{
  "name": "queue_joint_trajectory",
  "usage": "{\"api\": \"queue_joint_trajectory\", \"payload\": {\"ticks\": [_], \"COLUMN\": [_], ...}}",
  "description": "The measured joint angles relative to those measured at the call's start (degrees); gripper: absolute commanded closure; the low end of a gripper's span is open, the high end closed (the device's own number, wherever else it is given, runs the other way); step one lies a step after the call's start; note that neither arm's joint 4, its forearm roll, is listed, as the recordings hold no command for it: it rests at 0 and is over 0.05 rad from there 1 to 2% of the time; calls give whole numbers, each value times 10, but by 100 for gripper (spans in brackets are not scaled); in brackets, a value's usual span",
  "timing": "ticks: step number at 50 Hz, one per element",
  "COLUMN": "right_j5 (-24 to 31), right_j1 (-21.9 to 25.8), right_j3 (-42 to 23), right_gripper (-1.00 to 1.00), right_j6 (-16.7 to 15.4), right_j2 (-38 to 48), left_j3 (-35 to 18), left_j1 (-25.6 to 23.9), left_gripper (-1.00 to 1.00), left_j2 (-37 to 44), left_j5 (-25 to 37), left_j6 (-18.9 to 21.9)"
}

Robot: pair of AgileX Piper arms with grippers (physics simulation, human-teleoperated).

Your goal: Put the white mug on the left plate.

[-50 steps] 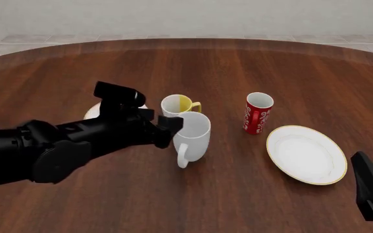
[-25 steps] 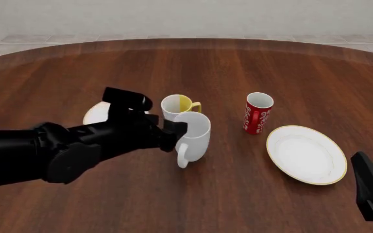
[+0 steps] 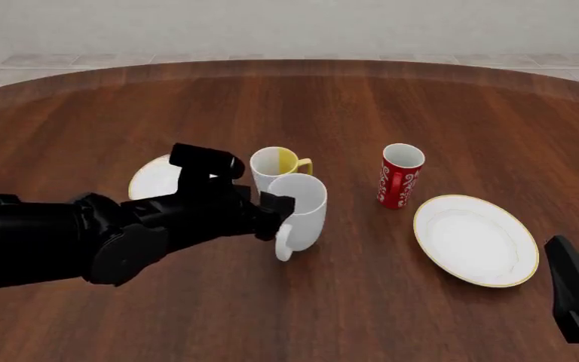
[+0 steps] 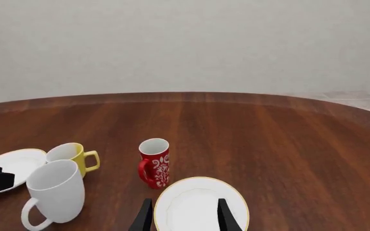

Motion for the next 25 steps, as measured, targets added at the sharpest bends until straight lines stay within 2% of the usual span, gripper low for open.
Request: {"api": "queue_joint_trajectory", "payload": {"ticks": [25], "right_j5": [1], "right_j1": [-1], "right_j3": [0], "right_gripper": [-100], "right_j6": [2], "right_j2": [-3], "left_j3": [-1], "left_j1": [0], "left_gripper": [-100], "left_j2": [32], "left_j5": [-12], "left_j6": [-10]}}
